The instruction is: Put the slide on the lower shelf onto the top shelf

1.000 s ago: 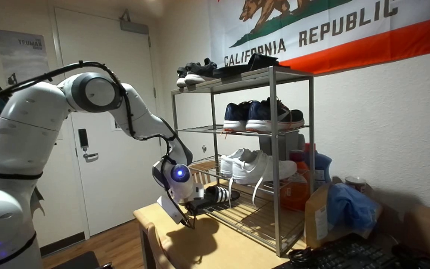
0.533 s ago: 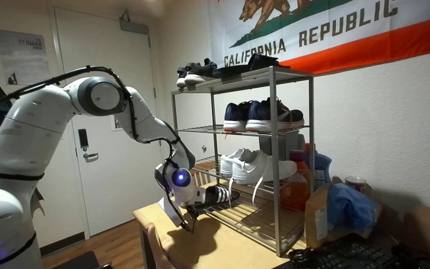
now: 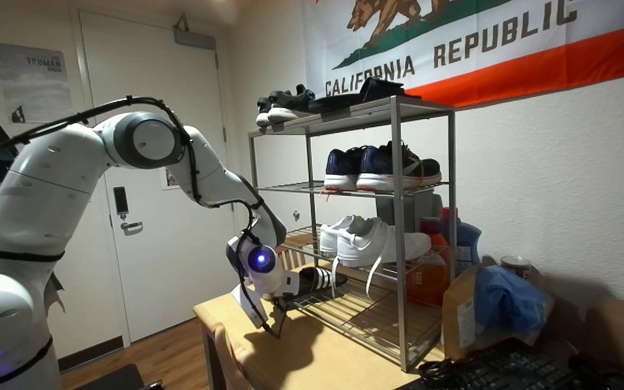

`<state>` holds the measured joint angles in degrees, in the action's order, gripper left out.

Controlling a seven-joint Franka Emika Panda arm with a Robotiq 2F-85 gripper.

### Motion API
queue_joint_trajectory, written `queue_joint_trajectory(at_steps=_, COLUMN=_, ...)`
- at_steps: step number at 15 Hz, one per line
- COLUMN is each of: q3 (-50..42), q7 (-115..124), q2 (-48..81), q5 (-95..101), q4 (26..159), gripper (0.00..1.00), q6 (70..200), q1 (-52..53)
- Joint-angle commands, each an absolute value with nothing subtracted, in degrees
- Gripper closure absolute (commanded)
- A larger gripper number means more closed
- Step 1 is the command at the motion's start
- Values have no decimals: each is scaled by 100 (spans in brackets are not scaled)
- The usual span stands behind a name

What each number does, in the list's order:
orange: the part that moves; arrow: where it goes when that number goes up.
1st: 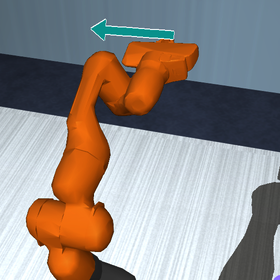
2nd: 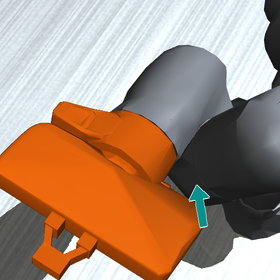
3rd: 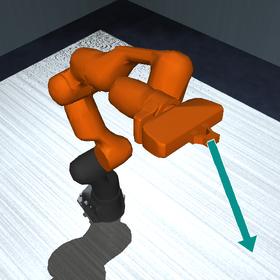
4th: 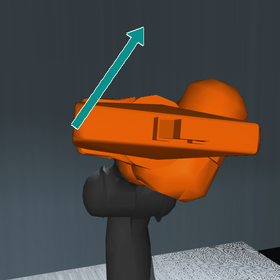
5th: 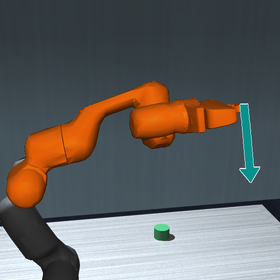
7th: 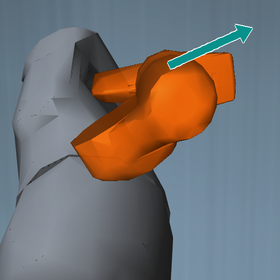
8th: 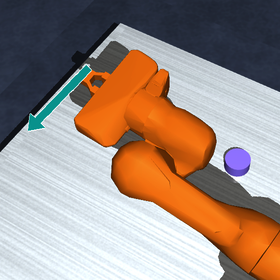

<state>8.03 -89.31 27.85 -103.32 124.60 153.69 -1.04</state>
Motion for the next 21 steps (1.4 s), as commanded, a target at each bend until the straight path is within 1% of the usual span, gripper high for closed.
queue_joint_trajectory(at_steps=1, q3=819, q7=-9247, q2=2698, q5=-10587, q4=12465, gripper=94, q6=15298, q1=-115)
queue_joint_trajectory(at_steps=2, q3=835, q7=-9229, q2=2616, q5=-10520, q4=12543, gripper=95, q6=15311, q1=-93)
queue_joint_trajectory(at_steps=3, q3=849, q7=-9195, q2=2554, q5=-10420, q4=12610, gripper=94, q6=15342, q1=-64)
queue_joint_trajectory(at_steps=4, q3=864, q7=-9124, q2=2482, q5=-10249, q4=12702, gripper=96, q6=15402, q1=-21)
queue_joint_trajectory(at_steps=5, q3=877, q7=-9091, q2=2402, q5=-10113, q4=12791, gripper=97, q6=15466, q1=15)
queue_joint_trajectory(at_steps=6, q3=890, q7=-9078, q2=2330, q5=-10014, q4=12859, gripper=95, q6=15486, q1=33)
queue_joint_trajectory(at_steps=14, q3=950, q7=-8710, q2=1730, q5=-8887, q4=13585, gripper=95, q6=15464, q1=324)
queue_joint_trajectory(at_steps=19, q3=974, q7=-8407, q2=1223, q5=-8587, q4=14059, gripper=95, q6=15655, q1=509)
queue_joint_trajectory(at_steps=21, q3=986, q7=-8274, q2=1021, q5=-8721, q4=14216, gripper=95, q6=15917, q1=599)
